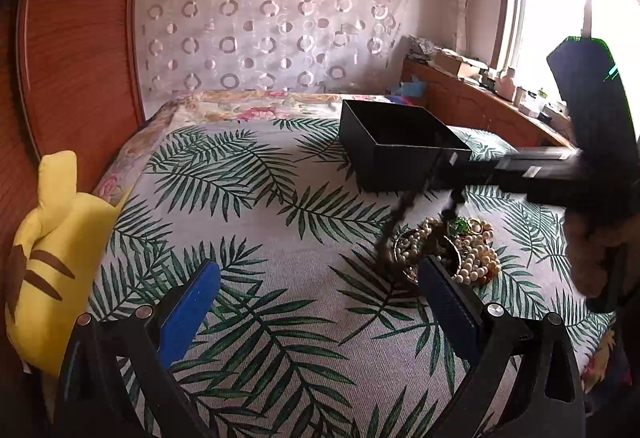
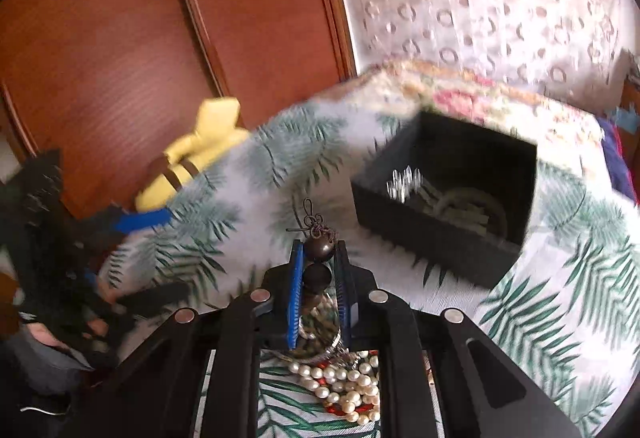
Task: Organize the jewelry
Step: 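Grasp the brown bead bracelet with the right tool and lift it, then grasp the silver bangle with the left tool while the right tool holds the beads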
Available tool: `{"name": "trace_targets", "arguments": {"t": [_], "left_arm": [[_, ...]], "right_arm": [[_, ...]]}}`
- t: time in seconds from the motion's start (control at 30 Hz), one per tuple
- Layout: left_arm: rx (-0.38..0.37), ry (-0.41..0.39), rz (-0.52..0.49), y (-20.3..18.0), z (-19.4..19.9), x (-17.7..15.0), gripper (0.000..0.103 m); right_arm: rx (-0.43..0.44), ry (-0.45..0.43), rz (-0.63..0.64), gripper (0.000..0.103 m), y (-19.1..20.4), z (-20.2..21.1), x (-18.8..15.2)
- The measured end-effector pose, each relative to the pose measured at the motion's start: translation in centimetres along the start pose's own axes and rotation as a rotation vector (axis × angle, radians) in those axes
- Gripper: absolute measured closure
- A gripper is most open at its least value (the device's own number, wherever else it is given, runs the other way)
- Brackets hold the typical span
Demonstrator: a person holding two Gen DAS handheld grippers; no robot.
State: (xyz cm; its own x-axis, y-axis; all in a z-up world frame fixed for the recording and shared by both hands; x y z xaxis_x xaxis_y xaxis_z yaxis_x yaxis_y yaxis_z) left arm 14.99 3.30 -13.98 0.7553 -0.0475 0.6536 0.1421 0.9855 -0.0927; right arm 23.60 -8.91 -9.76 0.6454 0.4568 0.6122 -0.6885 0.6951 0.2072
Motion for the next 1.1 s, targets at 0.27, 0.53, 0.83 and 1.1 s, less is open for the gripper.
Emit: {"name": "trace_targets", "arguments": {"t": [0.27,0.53,0.83,1.1], "left_arm": [[-0.013,0.033,-0.025,-1.4,-0.7,-0.2,0.008],[-0.069,0.056,-0.091,-4.9,-1.5,0.1,0.008],[-0.114,0.14,-0.118,-7.5,-4.3,0.3,0.025],[-0.086,0.191,-0.128,-8.1,-6.4,0.7,0.025]], "right_arm": [[-0.069,-0.09,0.011,0.086,-0.8,6.0,0.4],[-0.117,-0.081,-0.063,0.086,-3.8,7.9,-4.0],[-0.156,-0.063,-0.13,0.086,-6.0,7.5,-8.4],[-0.156,-0.07,-0.147,0.086,-6.5,7.6,-8.9]]}}
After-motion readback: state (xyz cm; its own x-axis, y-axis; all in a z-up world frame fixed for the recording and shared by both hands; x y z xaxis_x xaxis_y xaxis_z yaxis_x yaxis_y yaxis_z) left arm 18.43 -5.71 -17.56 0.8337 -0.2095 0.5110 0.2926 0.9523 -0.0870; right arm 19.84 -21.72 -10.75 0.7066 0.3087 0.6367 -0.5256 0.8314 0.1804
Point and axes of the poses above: each gripper's, at about its wrist camera, not at the fingertips, and z roughly against the way its jaws point, y to its left, x to its top, the point moved 9 cm from there along -z, roughly the way its jaws point, and after that the axes turned 11 degrees about y, right-handed, at the moved point
